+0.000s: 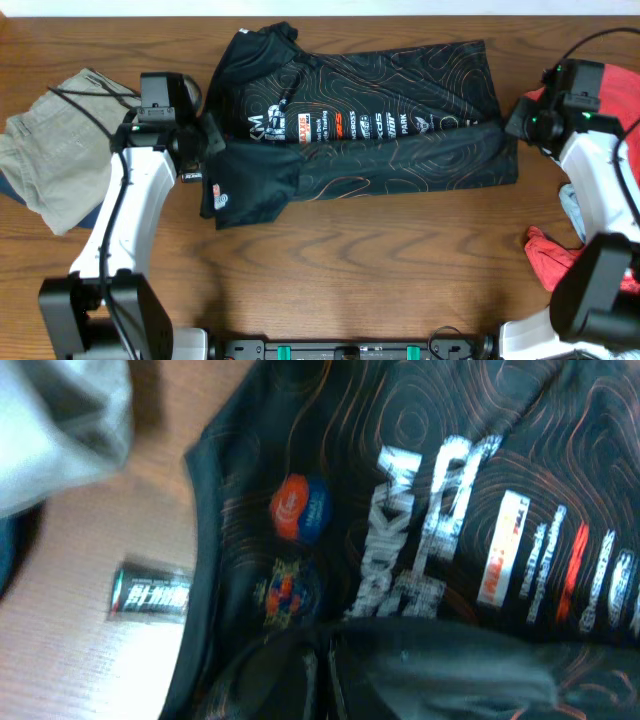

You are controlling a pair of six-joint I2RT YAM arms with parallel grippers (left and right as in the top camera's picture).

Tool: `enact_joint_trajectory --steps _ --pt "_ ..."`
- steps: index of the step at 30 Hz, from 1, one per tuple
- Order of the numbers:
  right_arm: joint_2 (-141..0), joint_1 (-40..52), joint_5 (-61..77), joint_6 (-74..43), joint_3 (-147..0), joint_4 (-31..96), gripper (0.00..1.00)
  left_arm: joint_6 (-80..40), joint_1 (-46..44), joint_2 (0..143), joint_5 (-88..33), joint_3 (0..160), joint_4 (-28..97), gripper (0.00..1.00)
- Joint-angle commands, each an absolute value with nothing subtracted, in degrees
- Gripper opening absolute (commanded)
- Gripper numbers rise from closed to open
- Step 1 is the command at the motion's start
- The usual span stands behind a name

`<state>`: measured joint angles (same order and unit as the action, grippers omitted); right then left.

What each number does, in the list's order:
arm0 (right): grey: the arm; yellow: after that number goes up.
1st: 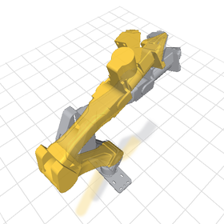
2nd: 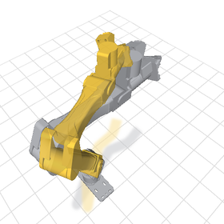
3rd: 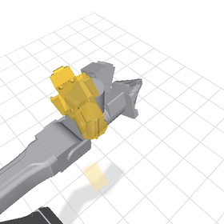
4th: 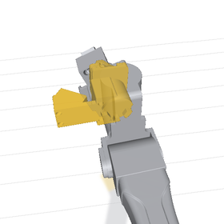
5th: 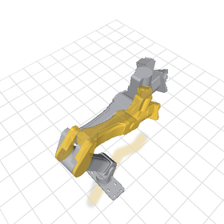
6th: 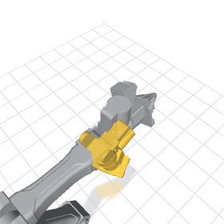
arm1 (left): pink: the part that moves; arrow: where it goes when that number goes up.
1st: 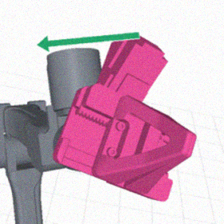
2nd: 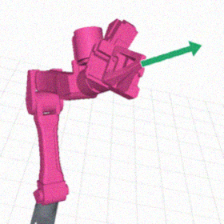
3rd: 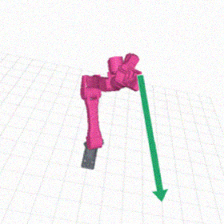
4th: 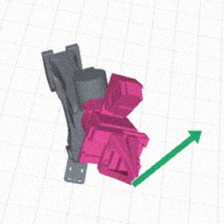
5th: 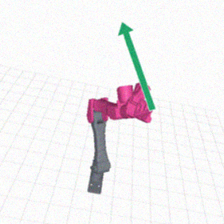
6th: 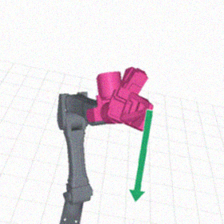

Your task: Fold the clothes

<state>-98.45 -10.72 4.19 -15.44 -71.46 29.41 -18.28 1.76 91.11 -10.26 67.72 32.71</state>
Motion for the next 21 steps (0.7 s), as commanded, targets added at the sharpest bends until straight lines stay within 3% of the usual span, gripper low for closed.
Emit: enact_joint_trajectory --steps 1,3,4,6,10,16,21 --pt "-102.5 -9.8 9.6 -15.2 -71.4 24.1 0.08 -20.6 2.0 93.2 -9.4 67.5 27.6 0.11" --pt "-104.8 -9.7 12.0 -15.2 -71.4 21.1 0.46 -22.1 1.9 94.3 -9.9 67.5 25.0 0.46" --pt "-105.4 -9.7 12.6 -15.2 -71.4 20.7 0.49 -22.7 1.9 94.5 -10.3 67.5 25.0 0.58" --pt "-106.4 -9.8 12.1 -15.2 -71.4 21.7 0.52 -22.6 1.9 94.7 -11.3 67.5 26.9 0.67" --pt "-107.1 -10.0 7.9 -15.2 -71.4 25.2 0.56 -22.6 1.9 94.7 -11.3 67.5 33.8 0.68" --pt "-107.2 -9.9 2.6 -15.1 -71.4 34.4 0.47 -18.5 0.5 94.7 -11.3 67.5 43.1 0.68" --pt "-107.3 -9.9 1.3 -15.2 -71.3 42.3 0.45 -12.7 -3.7 94.7 -11.3 67.5 46.3 0.67"
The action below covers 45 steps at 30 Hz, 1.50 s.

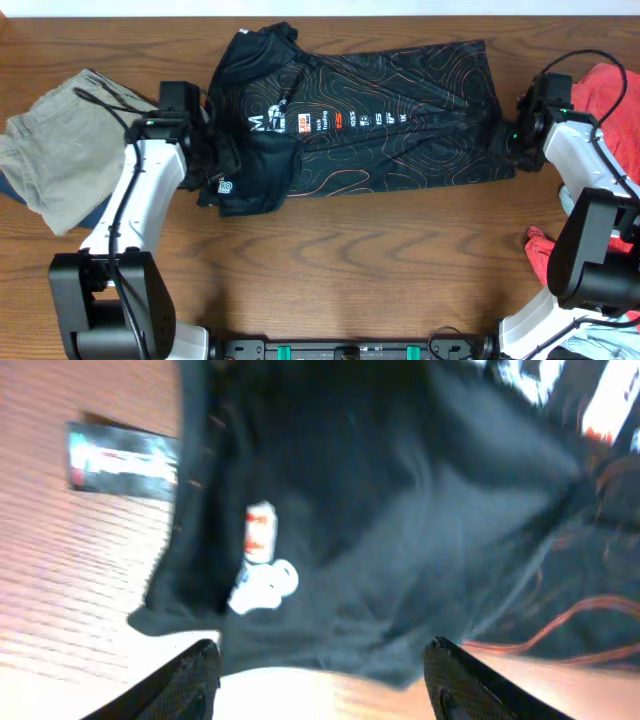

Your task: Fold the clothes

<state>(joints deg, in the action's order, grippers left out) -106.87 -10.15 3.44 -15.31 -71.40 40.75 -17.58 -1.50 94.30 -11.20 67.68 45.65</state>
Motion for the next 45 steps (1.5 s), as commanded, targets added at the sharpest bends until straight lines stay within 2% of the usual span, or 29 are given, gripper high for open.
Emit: enact_joint_trajectory --steps 1,6,14,20,37,40,45 --pt "-107.3 -9.9 1.3 -15.2 -71.3 43.8 0.46 -11.5 -4.9 94.7 -11.3 67.3 46.5 0.67" --pt "-107.3 -9.9 1.3 -15.1 -71.3 49.2 0.52 -8.6 -10.9 94.8 -7.4 65.5 46.4 0.67" --pt "-107.3 -9.9 1.3 -15.1 -71.3 52.6 0.52 -8.6 -17.4 95.0 -2.3 58.4 41.8 0.68" --pt "-107.3 -9.9 1.3 -15.2 -71.3 53.4 0.51 -8.6 -18.4 95.3 -2.3 54.2 35.5 0.65" --pt "-107.3 -9.9 1.3 -15.2 -71.3 53.5 0.51 -1.5 -18.4 99.7 -2.3 54.1 34.0 0.64" --pt "-107.3 -9.9 1.3 -15.2 -71.3 53.4 0.51 -1.0 -18.6 99.9 -2.3 54.0 33.5 0.59" --pt "-107.3 -9.9 1.3 -15.2 -71.3 53.4 0.51 -0.7 -18.7 100.0 -2.3 54.0 33.0 0.35"
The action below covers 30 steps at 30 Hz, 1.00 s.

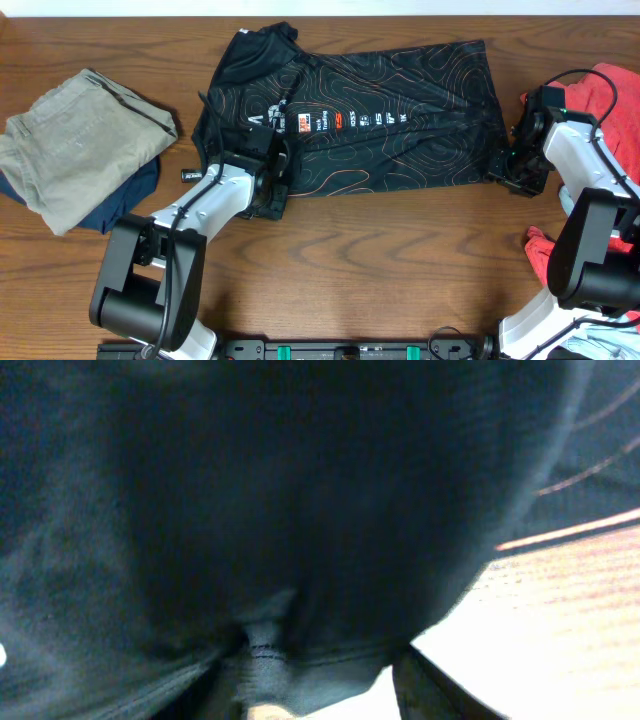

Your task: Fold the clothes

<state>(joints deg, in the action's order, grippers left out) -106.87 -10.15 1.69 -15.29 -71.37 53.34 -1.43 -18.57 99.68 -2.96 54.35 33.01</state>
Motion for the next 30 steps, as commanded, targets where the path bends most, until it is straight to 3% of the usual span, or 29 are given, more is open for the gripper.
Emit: enact_joint_trajectory --steps 1,3,14,20,23,24,27,30 --pt "-107.3 -9.9 1.3 -15.2 -71.3 53.4 0.51 -0.7 -18.7 100.0 -2.3 54.0 32.9 0.27" --pt "-107.3 -9.9 1.3 -15.2 -71.3 53.5 0.51 -0.7 -18.7 100.0 -2.3 54.0 32.8 0.06" --pt "-107.3 -9.9 1.3 -15.2 -71.3 53.4 0.51 -0.7 -18.6 96.3 0.8 61.7 36.0 0.06" --pt "-107.3 -9.9 1.3 -15.2 -71.3 53.4 0.51 -0.7 -18.5 95.1 9.2 70.1 29.2 0.06" --pt "-107.3 -9.9 1.3 -15.2 -71.3 53.8 0.52 -2.4 -17.8 95.1 10.8 71.9 24.1 0.46" --pt "-107.3 -9.9 1.3 -15.2 -71.3 53.8 0.52 -3.2 -17.4 95.1 10.8 71.9 23.6 0.54" --pt "-107.3 -9.9 1.3 -15.1 -71.3 53.9 0.54 -7.6 -16.0 95.1 10.8 71.9 26.4 0.67" --pt "-107.3 -9.9 1.3 -15.1 -71.3 53.9 0.55 -11.1 -14.9 95.1 10.8 71.8 33.5 0.70"
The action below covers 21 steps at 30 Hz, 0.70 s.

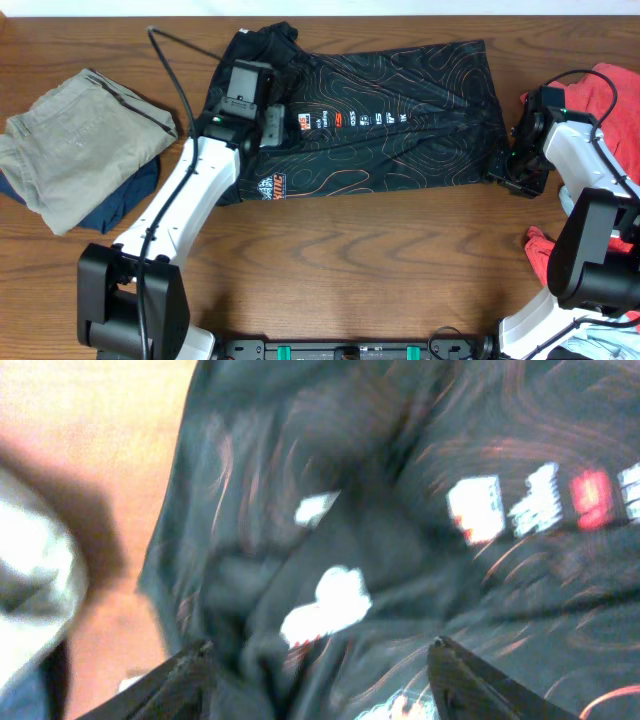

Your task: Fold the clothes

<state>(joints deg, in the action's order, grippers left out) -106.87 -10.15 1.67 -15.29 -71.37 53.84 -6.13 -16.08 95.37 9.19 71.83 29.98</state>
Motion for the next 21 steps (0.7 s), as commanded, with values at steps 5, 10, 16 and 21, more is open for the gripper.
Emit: enact_joint_trajectory --steps 5,10,16,21 --pt "-107.3 -10.0 -0.5 -15.2 -71.3 54.7 0.55 -18.7 -12.7 95.1 10.8 71.3 47.5 0.71" --pt "-107.3 -10.0 -5.9 -16.2 -71.3 55.6 0.58 -24.9 -9.0 95.1 10.8 67.7 51.7 0.74" --pt "-107.3 -10.6 -5.6 -16.7 -71.3 54.8 0.60 -26.9 -3.0 95.2 9.6 62.0 46.7 0.76" --pt "-107.3 -10.6 -5.6 -16.8 -71.3 53.5 0.60 -26.2 -0.3 95.2 8.2 58.1 40.1 0.75"
